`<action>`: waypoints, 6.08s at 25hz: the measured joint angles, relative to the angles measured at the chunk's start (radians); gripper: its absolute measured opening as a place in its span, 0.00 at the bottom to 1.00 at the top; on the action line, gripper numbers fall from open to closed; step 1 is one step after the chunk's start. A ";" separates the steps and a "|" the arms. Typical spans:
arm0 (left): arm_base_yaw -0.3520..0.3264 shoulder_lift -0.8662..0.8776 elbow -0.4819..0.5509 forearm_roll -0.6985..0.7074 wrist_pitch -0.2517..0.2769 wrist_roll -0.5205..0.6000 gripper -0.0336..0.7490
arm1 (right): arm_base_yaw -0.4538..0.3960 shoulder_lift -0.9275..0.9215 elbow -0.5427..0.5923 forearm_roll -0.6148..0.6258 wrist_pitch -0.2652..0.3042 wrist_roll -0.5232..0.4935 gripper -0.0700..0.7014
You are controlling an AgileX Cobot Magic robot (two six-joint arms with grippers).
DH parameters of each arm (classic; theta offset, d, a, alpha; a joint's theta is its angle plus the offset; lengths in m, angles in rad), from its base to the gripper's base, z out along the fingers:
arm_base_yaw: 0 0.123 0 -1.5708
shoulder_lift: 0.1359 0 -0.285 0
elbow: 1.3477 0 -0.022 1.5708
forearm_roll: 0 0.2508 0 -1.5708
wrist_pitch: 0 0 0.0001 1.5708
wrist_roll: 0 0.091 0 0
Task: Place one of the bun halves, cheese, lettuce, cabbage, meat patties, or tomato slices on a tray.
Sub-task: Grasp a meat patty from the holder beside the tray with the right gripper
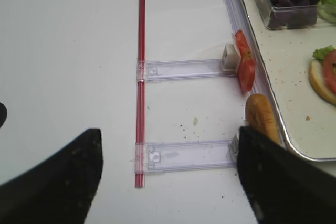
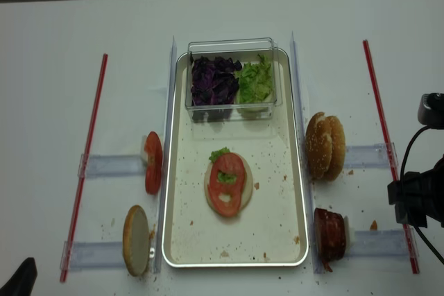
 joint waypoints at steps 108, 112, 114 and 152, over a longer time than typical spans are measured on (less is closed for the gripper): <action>0.000 0.000 0.000 0.000 0.000 0.000 0.67 | 0.585 0.517 -0.286 0.151 0.019 0.283 0.57; 0.000 0.000 0.000 0.000 0.000 0.000 0.67 | 0.585 0.518 -0.286 0.125 0.019 0.306 0.50; 0.000 0.000 0.000 0.000 0.000 0.000 0.67 | 0.585 0.518 -0.286 0.120 0.019 0.308 0.49; 0.000 0.000 0.000 0.000 0.000 0.000 0.67 | 0.585 0.526 -0.350 0.055 0.123 0.311 0.24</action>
